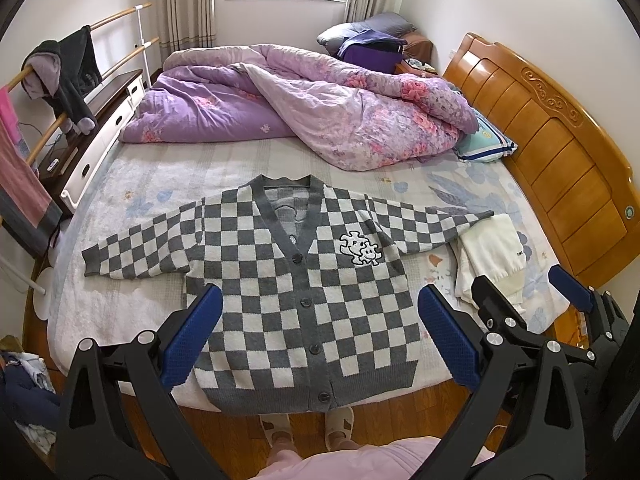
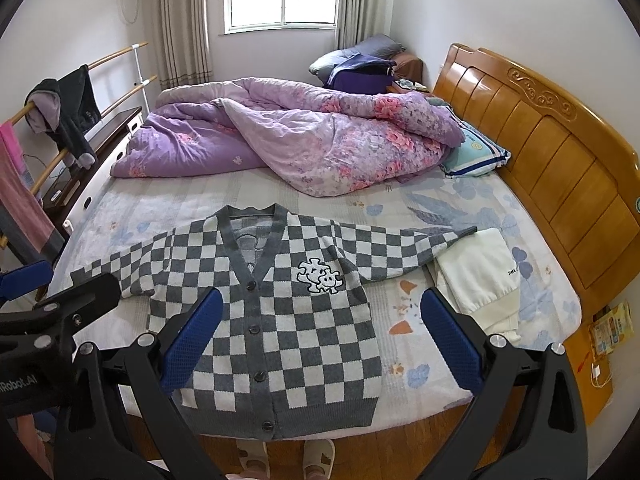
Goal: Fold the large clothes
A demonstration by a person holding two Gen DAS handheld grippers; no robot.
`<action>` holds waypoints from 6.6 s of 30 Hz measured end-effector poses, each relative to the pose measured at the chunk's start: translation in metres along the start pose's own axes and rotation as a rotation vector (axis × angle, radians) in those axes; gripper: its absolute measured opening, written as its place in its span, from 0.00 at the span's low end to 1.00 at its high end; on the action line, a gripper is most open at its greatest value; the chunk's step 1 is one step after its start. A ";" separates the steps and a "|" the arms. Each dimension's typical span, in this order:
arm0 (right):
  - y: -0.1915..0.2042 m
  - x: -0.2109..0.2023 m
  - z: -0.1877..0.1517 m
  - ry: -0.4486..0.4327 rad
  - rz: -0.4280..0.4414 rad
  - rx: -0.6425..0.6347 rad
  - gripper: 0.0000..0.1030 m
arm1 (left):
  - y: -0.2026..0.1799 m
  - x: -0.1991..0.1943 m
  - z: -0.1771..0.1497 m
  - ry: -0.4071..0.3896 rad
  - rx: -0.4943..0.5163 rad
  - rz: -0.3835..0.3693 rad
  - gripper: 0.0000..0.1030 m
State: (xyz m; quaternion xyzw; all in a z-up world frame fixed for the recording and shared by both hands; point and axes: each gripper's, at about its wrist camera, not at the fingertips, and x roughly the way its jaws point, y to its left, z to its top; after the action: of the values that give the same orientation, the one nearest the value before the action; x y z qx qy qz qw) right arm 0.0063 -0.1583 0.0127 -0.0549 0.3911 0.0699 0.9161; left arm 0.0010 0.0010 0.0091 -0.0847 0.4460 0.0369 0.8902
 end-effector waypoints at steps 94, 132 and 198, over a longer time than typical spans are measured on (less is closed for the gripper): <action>0.114 0.060 -0.025 0.334 0.452 -0.228 0.90 | 0.160 -0.013 -0.096 0.159 -0.586 0.176 0.95; 0.360 0.327 0.003 0.803 0.054 -0.156 0.82 | 0.719 0.391 -0.115 0.089 -1.502 -0.181 0.58; 0.349 0.613 -0.123 1.070 0.797 0.930 0.00 | 0.251 0.327 0.204 -0.021 -0.158 0.321 0.10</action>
State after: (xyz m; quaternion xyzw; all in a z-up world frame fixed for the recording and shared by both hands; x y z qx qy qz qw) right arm 0.2790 0.2178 -0.5322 0.4488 0.7552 0.1852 0.4405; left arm 0.3220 0.2820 -0.1626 -0.0820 0.4401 0.2143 0.8682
